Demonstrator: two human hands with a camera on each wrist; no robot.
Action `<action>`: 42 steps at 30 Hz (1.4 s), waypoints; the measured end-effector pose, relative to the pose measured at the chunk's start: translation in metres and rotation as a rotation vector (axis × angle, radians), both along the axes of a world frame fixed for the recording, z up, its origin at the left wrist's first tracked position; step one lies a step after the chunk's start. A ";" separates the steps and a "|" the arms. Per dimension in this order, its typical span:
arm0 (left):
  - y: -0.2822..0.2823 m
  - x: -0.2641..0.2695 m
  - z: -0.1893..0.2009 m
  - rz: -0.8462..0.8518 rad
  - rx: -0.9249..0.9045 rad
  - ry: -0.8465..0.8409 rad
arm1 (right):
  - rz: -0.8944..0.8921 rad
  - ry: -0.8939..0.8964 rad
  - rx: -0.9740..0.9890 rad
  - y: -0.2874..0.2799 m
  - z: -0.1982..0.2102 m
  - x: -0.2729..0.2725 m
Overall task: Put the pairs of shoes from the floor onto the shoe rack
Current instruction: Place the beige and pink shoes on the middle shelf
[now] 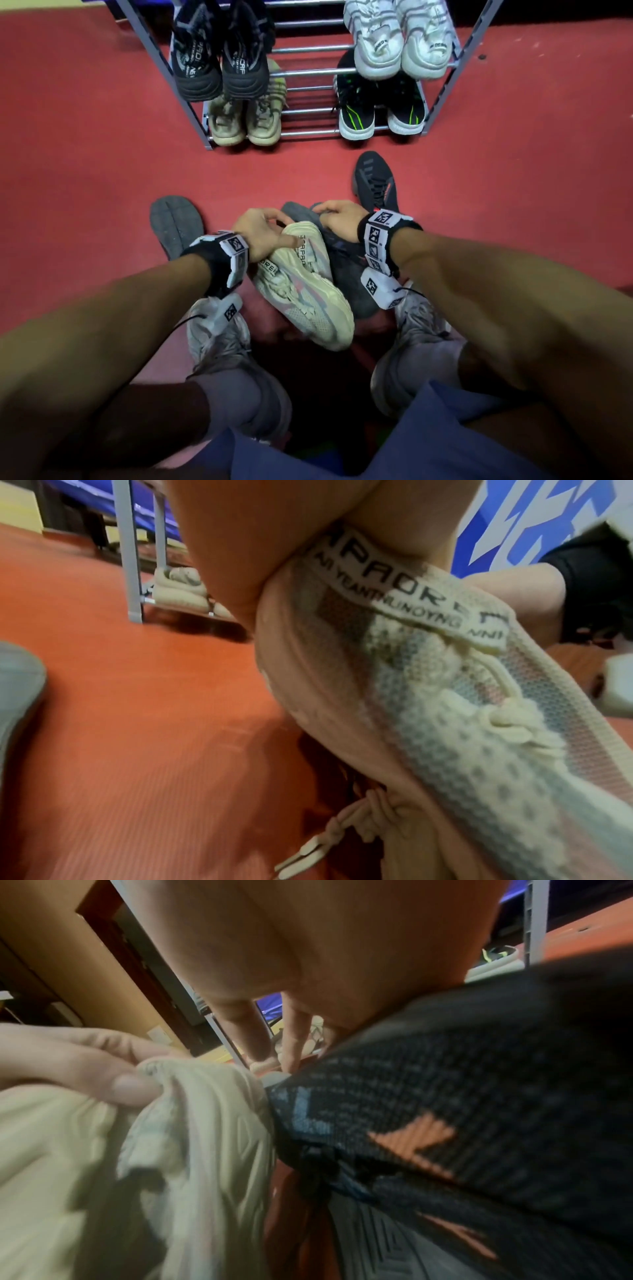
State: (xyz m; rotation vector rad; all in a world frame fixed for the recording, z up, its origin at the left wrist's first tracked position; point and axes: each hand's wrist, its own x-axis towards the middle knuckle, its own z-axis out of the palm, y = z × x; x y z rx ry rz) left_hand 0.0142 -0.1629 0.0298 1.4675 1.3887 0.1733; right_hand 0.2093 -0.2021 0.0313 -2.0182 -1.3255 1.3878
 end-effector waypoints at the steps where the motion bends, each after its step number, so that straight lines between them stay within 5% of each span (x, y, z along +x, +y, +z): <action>1: 0.004 0.000 0.005 0.000 0.011 -0.014 | -0.001 0.024 -0.003 -0.001 0.002 0.000; 9: 0.010 0.006 0.000 -0.020 0.066 -0.022 | 0.253 -0.293 0.036 -0.008 -0.005 0.002; 14: 0.008 0.008 0.006 -0.040 0.002 0.041 | 0.225 -0.312 0.052 -0.002 -0.009 0.000; 18: 0.009 -0.002 0.010 -0.236 -0.098 0.147 | 0.172 -0.287 0.002 0.003 -0.007 -0.002; 23: 0.008 -0.021 0.006 -0.377 0.008 0.362 | 0.047 -0.244 0.005 0.001 -0.009 0.010; 26: 0.004 -0.025 0.003 -0.306 0.147 0.415 | -0.027 -0.234 0.047 -0.002 -0.009 0.016; 34: 0.030 -0.031 0.019 0.234 0.164 0.143 | -0.566 0.067 0.334 0.026 0.042 0.045; 39: 0.044 -0.015 0.040 0.278 0.204 0.106 | -0.515 0.098 0.385 0.024 0.046 0.047; 42: 0.043 0.011 0.048 0.157 0.318 0.124 | -0.275 0.091 0.386 0.027 0.048 0.044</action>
